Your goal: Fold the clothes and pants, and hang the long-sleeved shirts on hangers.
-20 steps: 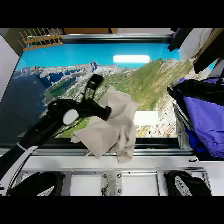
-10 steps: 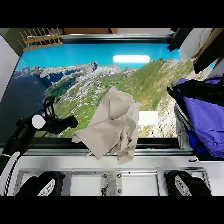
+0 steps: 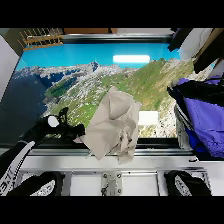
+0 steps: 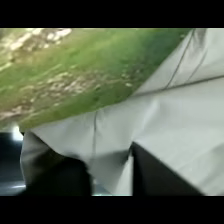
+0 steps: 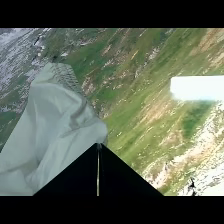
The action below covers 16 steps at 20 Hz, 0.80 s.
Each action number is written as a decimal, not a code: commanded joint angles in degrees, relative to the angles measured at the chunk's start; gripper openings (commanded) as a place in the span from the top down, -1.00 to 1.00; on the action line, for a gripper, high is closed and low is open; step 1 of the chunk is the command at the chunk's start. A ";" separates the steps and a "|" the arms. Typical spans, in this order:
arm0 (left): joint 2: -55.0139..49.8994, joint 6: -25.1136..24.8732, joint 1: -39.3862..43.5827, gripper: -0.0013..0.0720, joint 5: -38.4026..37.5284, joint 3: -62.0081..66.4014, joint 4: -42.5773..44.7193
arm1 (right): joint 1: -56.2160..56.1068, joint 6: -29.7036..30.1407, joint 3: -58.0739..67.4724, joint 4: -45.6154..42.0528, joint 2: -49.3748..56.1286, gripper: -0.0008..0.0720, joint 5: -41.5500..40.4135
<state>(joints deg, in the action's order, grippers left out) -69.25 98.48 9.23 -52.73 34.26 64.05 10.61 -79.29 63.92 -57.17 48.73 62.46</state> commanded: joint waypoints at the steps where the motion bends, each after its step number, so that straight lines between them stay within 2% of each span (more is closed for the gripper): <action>1: -2.71 -0.72 1.27 0.95 -0.22 5.03 1.22 | 0.02 0.02 0.02 -0.02 -0.02 0.91 1.90; 6: 5.44 -0.72 -11.58 0.95 -1.40 18.16 14.58 | 0.00 0.09 0.04 -2.64 0.46 0.91 2.67; 9: 8.41 -1.92 -19.56 0.95 -1.16 23.82 14.91 | -1.40 0.11 0.04 -2.60 4.33 0.91 1.75; 11: 8.83 -2.71 -21.81 0.95 -1.07 24.52 14.91 | -4.94 2.60 0.04 -2.56 8.96 0.89 -0.70; 12: 8.55 -2.71 -22.23 0.95 -1.18 24.52 14.91 | -7.37 3.26 0.04 -2.36 12.07 0.51 -2.40; 13: 8.11 -2.71 -22.18 0.95 -1.16 24.52 14.93 | -9.62 3.28 0.07 -1.42 15.23 -0.26 -4.22; 14: 7.63 -2.71 -22.18 0.95 -1.11 24.52 14.86 | -11.80 3.30 0.48 -0.55 19.06 -0.75 -6.12; 16: 6.23 -2.71 -22.18 0.95 -1.09 24.52 14.80 | -15.39 3.28 3.04 1.31 27.36 -0.80 -6.95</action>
<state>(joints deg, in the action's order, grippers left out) -62.02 96.09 -11.94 -54.00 58.17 78.35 0.21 -76.73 64.99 -58.11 66.52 58.61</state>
